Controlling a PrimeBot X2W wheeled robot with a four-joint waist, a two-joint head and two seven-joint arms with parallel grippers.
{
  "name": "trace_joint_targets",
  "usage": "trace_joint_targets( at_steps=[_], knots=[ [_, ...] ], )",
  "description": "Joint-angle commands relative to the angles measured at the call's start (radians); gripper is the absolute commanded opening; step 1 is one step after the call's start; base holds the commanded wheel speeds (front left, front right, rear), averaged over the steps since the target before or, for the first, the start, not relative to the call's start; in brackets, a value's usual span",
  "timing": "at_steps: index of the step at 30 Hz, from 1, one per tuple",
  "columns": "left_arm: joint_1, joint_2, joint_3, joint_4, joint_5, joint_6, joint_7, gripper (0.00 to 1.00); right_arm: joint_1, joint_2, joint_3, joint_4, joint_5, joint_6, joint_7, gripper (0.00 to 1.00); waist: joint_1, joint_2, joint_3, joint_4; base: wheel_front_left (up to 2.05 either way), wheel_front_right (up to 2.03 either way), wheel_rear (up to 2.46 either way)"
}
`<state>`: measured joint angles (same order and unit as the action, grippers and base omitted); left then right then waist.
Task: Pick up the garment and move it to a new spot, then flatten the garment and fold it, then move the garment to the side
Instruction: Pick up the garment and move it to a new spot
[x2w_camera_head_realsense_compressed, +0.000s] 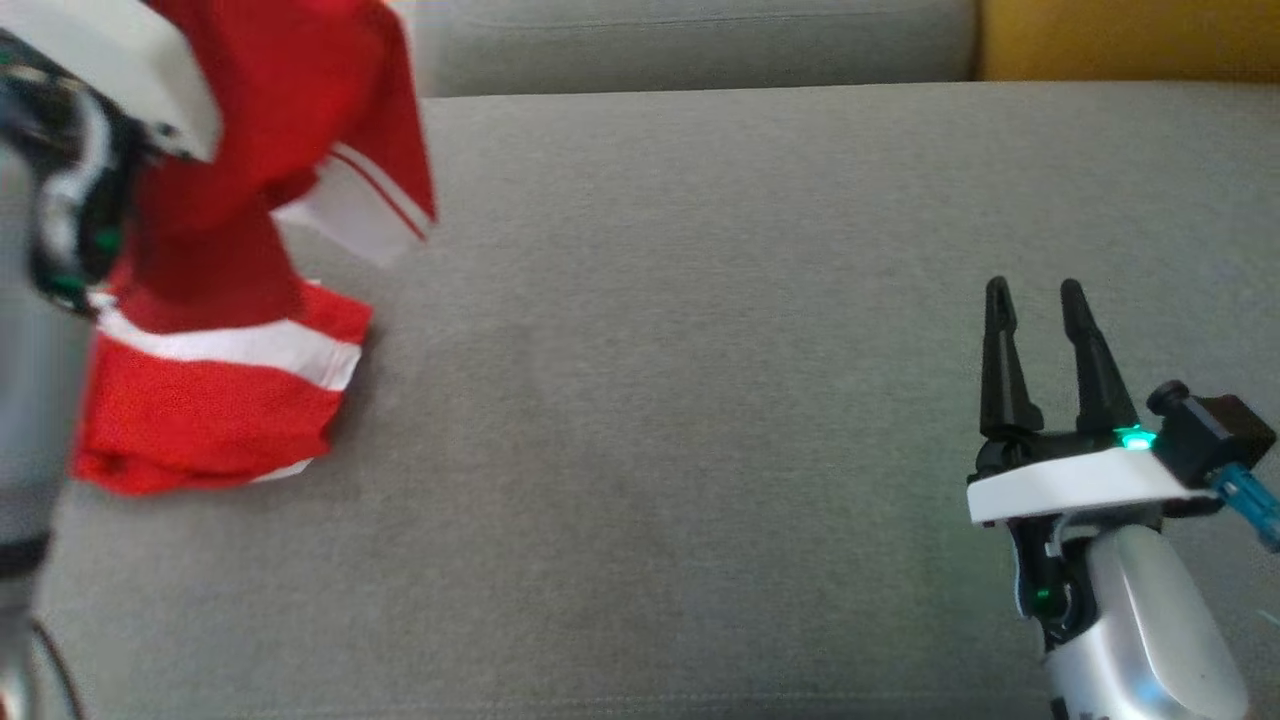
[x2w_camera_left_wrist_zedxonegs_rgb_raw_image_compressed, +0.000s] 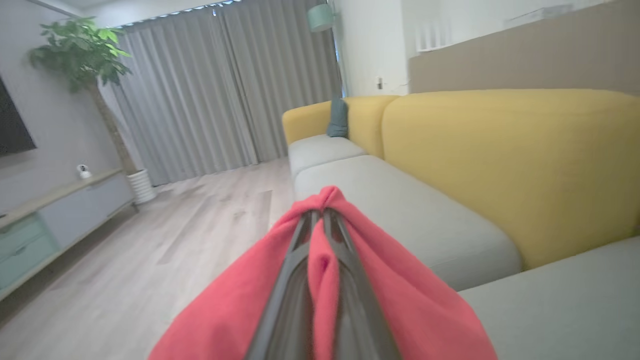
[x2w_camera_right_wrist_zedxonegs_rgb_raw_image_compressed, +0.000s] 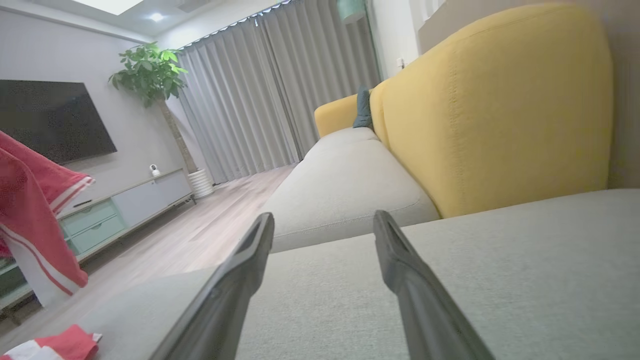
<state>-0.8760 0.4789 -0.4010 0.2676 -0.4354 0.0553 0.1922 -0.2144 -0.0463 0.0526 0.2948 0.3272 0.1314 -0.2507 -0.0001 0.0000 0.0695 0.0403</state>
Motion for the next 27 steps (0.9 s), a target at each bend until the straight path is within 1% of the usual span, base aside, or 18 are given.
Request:
trace_joint_targets(
  at_steps=[1,6,10,14,19,20,21,23,24,26,27],
  knots=[
    [-0.025,0.017,0.037,-0.045,-0.009,0.014,0.000,0.00,-0.034,-0.004,0.015,-0.040,0.001,-0.001,-0.011,1.00,0.0001,0.0000,-0.003,-0.031,0.00,0.00,0.00],
    [0.066,-0.062,0.021,-0.101,-0.034,0.071,-0.021,0.00,-0.062,-0.004,0.015,-0.051,-0.024,-0.001,-0.011,1.00,0.0001,0.0000,0.005,-0.126,0.00,0.00,0.00],
    [0.111,-0.128,-0.016,-0.091,-0.027,0.106,-0.047,0.00,-0.091,-0.004,0.001,-0.064,-0.042,-0.001,-0.011,1.00,0.0001,0.0000,0.020,-0.208,0.00,0.00,0.00],
    [0.122,-0.201,-0.039,-0.033,-0.031,0.131,-0.083,0.00,-0.118,-0.004,-0.017,-0.080,-0.055,-0.001,-0.011,1.00,0.0001,0.0000,0.045,-0.286,0.00,0.00,0.00],
    [0.094,-0.301,-0.056,0.091,-0.040,0.150,-0.149,0.00,-0.142,-0.004,-0.024,-0.095,-0.056,-0.001,-0.011,1.00,0.0001,0.0000,0.082,-0.375,0.00,0.00,0.00],
    [0.087,-0.326,-0.057,0.118,-0.047,0.152,-0.162,0.04,-0.145,-0.004,-0.025,-0.097,-0.054,-0.001,-0.011,1.00,0.0001,0.0000,0.089,-0.388,0.00,0.00,0.00],
    [0.081,-0.350,-0.058,0.146,-0.060,0.149,-0.173,1.00,-0.146,-0.004,-0.025,-0.099,-0.053,-0.001,-0.011,1.00,0.0001,0.0000,0.094,-0.400,0.00,0.00,0.00],
    [0.062,-0.376,-0.077,0.194,-0.065,0.130,-0.192,1.00,-0.148,-0.004,-0.025,-0.102,-0.048,-0.001,-0.011,1.00,0.0001,0.0000,0.103,-0.416,0.00,0.00,0.00],
    [0.062,-0.376,-0.077,0.194,-0.065,0.130,-0.192,1.00,-0.148,-0.004,-0.025,-0.102,-0.048,-0.001,-0.011,1.00,0.0001,0.0000,0.103,-0.416,0.00,0.00,0.00],
    [0.041,-0.391,-0.083,0.227,-0.069,0.118,-0.227,1.00,-0.147,-0.004,-0.026,-0.105,-0.045,-0.001,-0.011,1.00,0.0001,0.0000,0.108,-0.423,0.00,0.00,0.00],
    [0.021,-0.399,-0.081,0.248,-0.074,0.107,-0.269,1.00,-0.143,-0.004,-0.033,-0.109,-0.045,-0.001,-0.011,1.00,0.0001,0.0000,0.110,-0.417,0.00,0.00,0.00]
  ],
)
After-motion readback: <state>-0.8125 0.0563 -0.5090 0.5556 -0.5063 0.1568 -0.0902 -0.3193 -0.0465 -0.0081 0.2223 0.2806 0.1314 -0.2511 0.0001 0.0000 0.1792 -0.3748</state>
